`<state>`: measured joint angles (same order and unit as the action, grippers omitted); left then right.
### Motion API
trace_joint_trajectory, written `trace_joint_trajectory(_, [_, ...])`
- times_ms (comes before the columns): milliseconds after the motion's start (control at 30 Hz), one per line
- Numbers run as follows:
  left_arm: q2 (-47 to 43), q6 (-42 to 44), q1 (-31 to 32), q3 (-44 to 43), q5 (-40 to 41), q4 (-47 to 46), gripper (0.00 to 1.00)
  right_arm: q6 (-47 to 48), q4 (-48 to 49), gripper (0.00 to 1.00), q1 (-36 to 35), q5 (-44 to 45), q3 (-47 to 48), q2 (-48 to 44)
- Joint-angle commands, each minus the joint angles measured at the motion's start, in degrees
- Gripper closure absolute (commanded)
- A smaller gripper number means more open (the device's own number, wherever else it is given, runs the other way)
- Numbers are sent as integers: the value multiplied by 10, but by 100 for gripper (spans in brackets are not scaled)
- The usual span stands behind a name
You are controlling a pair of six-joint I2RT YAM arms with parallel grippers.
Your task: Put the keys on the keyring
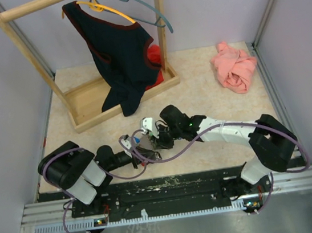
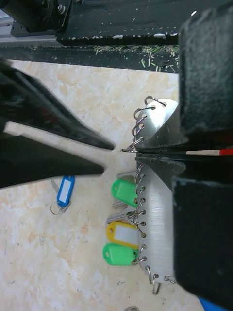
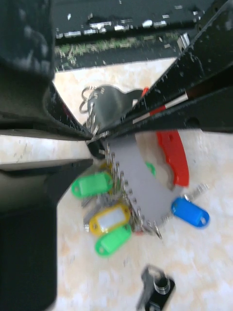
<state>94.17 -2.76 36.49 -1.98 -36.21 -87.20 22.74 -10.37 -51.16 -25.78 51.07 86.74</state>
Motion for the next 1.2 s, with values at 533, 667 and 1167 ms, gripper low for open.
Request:
trace_joint_trajectory(533, [-8,12,-2,17,17,-154,99,-307,-93,17,122,212,61,-6])
trace_joint_trajectory(667, [-9,12,-2,18,18,-154,99,-319,-110,24,148,202,89,31])
trace_joint_trajectory(1167, [-3,11,-2,13,18,-154,99,-321,-120,58,212,99,128,128])
